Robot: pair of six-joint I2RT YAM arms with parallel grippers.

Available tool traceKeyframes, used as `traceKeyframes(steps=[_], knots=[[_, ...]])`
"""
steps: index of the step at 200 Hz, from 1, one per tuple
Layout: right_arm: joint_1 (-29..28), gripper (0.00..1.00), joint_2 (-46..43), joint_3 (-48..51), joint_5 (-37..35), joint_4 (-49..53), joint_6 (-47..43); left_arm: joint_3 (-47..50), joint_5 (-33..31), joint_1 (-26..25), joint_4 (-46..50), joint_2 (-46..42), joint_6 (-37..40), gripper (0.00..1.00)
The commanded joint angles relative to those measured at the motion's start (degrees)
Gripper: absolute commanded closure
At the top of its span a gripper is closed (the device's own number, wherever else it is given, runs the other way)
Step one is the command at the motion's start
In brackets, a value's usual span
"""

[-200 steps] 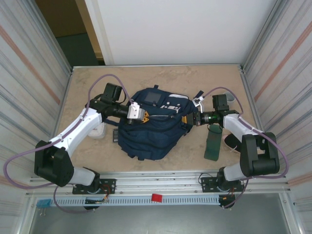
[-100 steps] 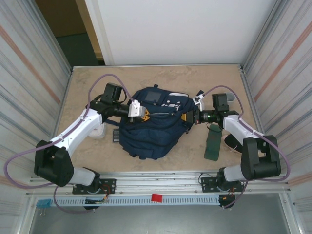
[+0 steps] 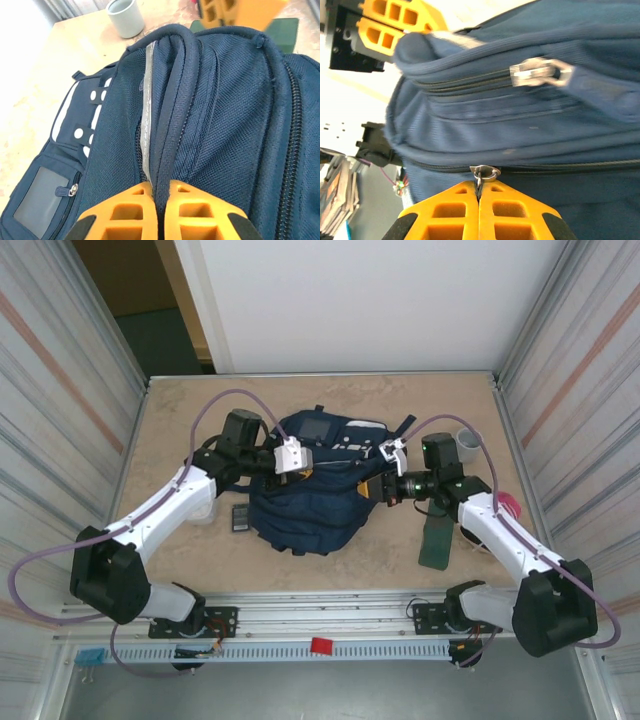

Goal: Pack the student bag

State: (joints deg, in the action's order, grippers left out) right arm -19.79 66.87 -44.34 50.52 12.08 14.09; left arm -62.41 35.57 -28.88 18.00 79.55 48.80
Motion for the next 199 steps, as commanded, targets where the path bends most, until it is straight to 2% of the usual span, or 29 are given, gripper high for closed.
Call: traceKeyframes(steps=[1,34,64,73,91,115,151,181,199], knots=[[-2.84,1.0,-2.45,1.19,-2.01,-1.69,5.1,-0.3,-4.31,-1.33,-6.61,-1.67,-4.63,1.0],[-3.54,0.8,-3.07,4.09,-6.75,-5.84,8.05,0.07,-2.52,-3.06,-7.73,-1.75,-5.73,1.0],[-3.34,0.78,-1.59,4.79,-8.99,-7.61,8.32,0.14,-0.95,-3.93,-8.28,-2.16,-5.69,1.0],[-3.27,0.8,-1.23,4.71,-9.09,-7.77,8.54,0.13,-1.15,-3.99,-8.71,-2.26,-6.3,1.0],[-3.32,0.91,-1.84,4.32,-9.78,-6.91,8.59,-0.1,-2.88,-4.03,-9.08,-1.95,-7.85,1.0],[-2.52,1.0,-5.23,3.75,-12.44,-3.41,8.24,-0.71,-10.68,-4.07,-9.43,-0.68,-11.97,1.0],[-0.19,1.0,-8.81,-0.39,-16.35,7.45,4.36,-0.44,-21.35,-5.06,-8.97,0.26,-15.63,1.0],[-0.02,1.0,-6.72,-5.77,-17.09,15.47,1.08,-0.64,-26.55,-7.88,-6.86,0.41,-15.7,1.0],[-1.55,1.0,-5.06,-8.12,-16.59,16.78,1.32,-2.52,-29.19,-9.96,-5.19,1.69,-18.82,1.0]])
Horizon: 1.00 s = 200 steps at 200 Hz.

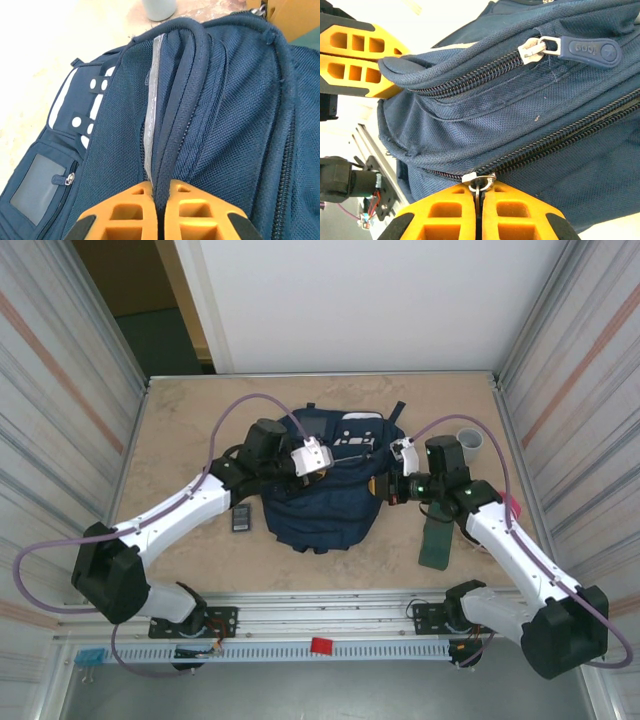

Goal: Pack the student bag

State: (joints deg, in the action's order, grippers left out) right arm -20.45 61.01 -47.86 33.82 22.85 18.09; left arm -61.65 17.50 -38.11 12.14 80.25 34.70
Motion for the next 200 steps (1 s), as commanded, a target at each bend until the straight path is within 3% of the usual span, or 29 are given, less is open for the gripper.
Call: traceKeyframes(steps=[1,36,70,100,122,148,171,200], knots=[[-1.04,1.0,0.87,-4.65,0.11,6.08,-2.65,-3.42,-11.23,-0.83,0.72,1.06,-4.99,1.0],[-2.38,1.0,1.86,-6.66,-1.06,7.41,-2.72,-9.35,-16.36,-2.06,5.81,5.53,-15.7,1.0],[5.12,1.0,6.83,-11.93,1.8,16.77,-9.15,-6.84,-16.72,-2.06,6.14,4.73,-12.75,1.0],[2.79,1.0,11.79,-18.98,3.77,27.26,-15.86,-6.33,-20.05,-2.07,7.65,4.41,-13.08,1.0],[-1.24,1.0,11.85,-18.68,3.8,25.39,-13.62,-7.6,-19.6,-2.23,7.25,5.33,-19.43,1.0],[-1.95,1.0,11.4,-17.59,3.56,20.73,-7.75,-9.4,-21.82,-3.49,6.25,7.68,-28.69,1.0],[-2.74,1.0,11.49,-17.32,6.93,18.33,-5.49,-11.57,-26.18,-5.33,6.38,10.36,-30.26,1.0],[-3.13,1.0,12.59,-18.06,4.58,19.82,-4.23,-13.46,-28.16,-6.1,6.88,12.07,-35.21,1.0]])
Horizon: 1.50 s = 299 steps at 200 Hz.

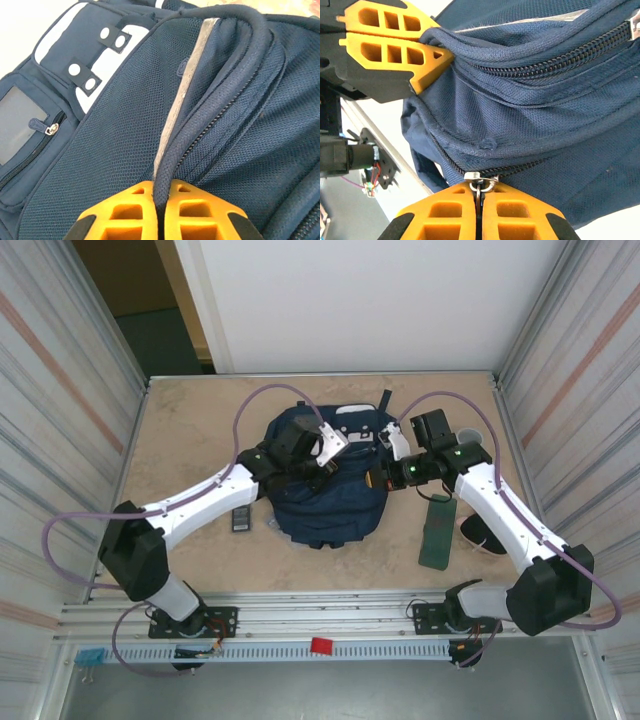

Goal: Pack the student bag

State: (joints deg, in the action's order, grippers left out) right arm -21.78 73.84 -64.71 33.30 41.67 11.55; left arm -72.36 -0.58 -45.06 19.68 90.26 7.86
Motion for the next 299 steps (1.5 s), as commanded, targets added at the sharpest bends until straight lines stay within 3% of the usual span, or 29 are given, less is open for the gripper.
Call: traceKeyframes(steps=[1,39,65,99,117,142,158,186,250,274,299], knots=[[-1.92,1.0,-0.22,-1.21,5.24,1.02,2.41,-2.81,-9.98,0.85,-0.63,2.04,-8.64,1.0],[-3.81,1.0,0.95,2.47,4.52,-2.07,4.24,-1.87,-7.3,0.5,-4.09,1.78,-15.23,1.0],[0.61,0.99,1.06,4.14,0.53,-2.02,4.66,-0.91,-5.7,0.51,-5.15,0.77,-14.6,1.0],[3.67,0.9,1.35,4.72,6.98,-3.7,1.01,0.81,-4.09,0.5,-5.61,-0.52,-11.7,1.0],[3.92,0.8,1.58,5.11,9.99,-5.1,-1.46,0.9,-4.02,0.5,-5.38,-0.61,-11.48,1.0],[5.81,0.78,2.37,5.57,10.12,-6.41,-1.7,0.95,-3.77,0.5,-5.78,-0.3,-11.29,1.0],[7.29,0.81,2.85,5.6,9.39,-6.66,-1.7,0.81,-3.32,0.49,-5.97,-0.35,-11.2,1.0],[9.37,1.0,3.33,5.48,9.48,-7.3,-2.06,0.84,-2.92,0.5,-6.16,-0.61,-11.11,1.0],[7.14,1.0,0.95,8.01,8.86,-11.42,0.36,0.08,-0.72,0.45,-7.49,-0.21,-13.59,1.0],[6.62,0.89,1.18,8.8,7.86,-13.17,1.48,-0.48,0.42,0.31,-8.19,-0.08,-14.14,1.0],[6.09,0.93,1.06,8.99,6.96,-14.7,2.59,-0.68,-0.12,0.15,-8.33,-0.08,-14.38,1.0]])
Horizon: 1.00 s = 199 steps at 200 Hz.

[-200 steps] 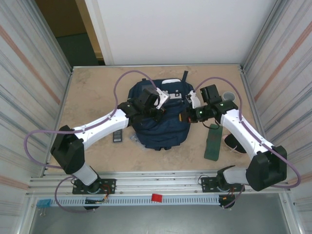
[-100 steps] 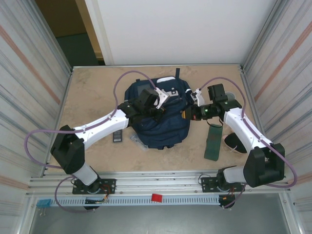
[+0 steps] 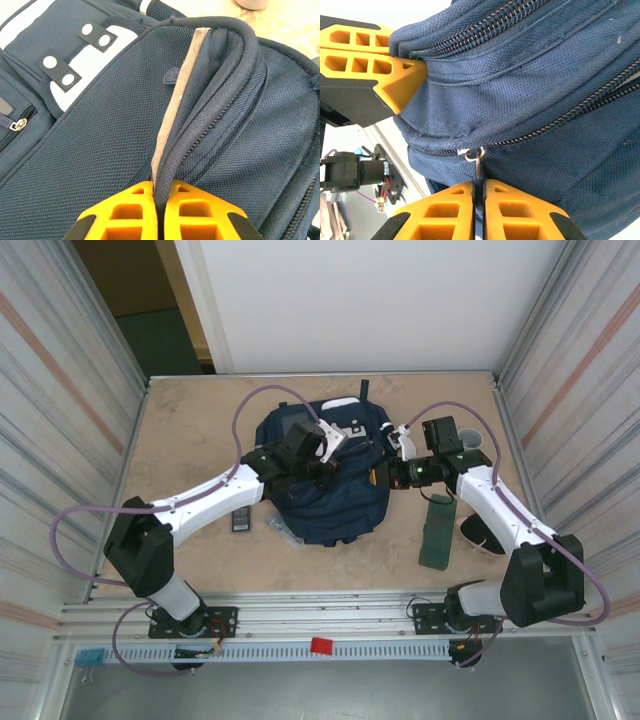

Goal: Pack the student bag

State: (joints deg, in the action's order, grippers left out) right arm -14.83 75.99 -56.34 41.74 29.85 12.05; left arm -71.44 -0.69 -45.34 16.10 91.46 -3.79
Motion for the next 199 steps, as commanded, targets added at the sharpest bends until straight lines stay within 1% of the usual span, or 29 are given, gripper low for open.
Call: traceKeyframes(steps=[1,25,50,75,108,122,139,156,165,177,190,199], knots=[[-0.88,0.93,-1.14,0.61,-1.56,-2.87,2.13,-1.55,-0.06,0.43,-4.75,-1.33,-2.76,1.0],[-1.7,1.0,-1.82,0.51,-2.85,-3.76,2.75,-1.51,-0.75,0.43,-4.42,-1.24,-3.4,1.0],[-3.54,1.0,-3.14,0.31,-3.04,-5.04,4.07,-1.41,-2.5,0.34,-4.44,-1.04,-5.07,1.0],[-6.79,1.0,-4.72,0.27,-4.24,-5.6,5.74,-1.77,-3.46,0.34,-4.59,-0.26,-6.17,1.0],[-11.76,1.0,-6.1,1.63,-5.62,-8.62,9.02,-2.43,-2.79,0.27,-5.15,0.64,-6.4,1.0],[-12.62,1.0,-6.15,2.34,-6.13,-9.84,10.28,-2.13,-2.07,0.25,-5.89,0.59,-6.23,1.0],[-12.65,1.0,-5.92,2.59,-5.65,-9.78,10.95,-1.37,-0.22,0.25,-6.9,-0.04,-4.2,1.0],[-11.32,0.82,-7.19,3.09,-4.11,-9.63,11.73,0.32,2.32,0.42,-8.64,-1.24,-0.72,1.0],[-9.74,0.76,-8.6,3.86,-2.3,-10.18,12.81,1.52,4.99,0.81,-10.0,-2.08,1.62,1.0],[-6.83,0.66,-11.13,5.62,-0.04,-11.76,15.52,3.37,11.09,2.0,-12.08,-3.22,4.59,1.0],[-3.09,0.57,-14.07,8.15,2.1,-14.29,19.95,4.96,18.73,3.88,-14.09,-4.05,7.14,1.0],[-0.78,0.51,-16.07,9.91,2.32,-15.92,23.55,5.81,23.17,5.19,-15.26,-4.31,8.72,1.0]])
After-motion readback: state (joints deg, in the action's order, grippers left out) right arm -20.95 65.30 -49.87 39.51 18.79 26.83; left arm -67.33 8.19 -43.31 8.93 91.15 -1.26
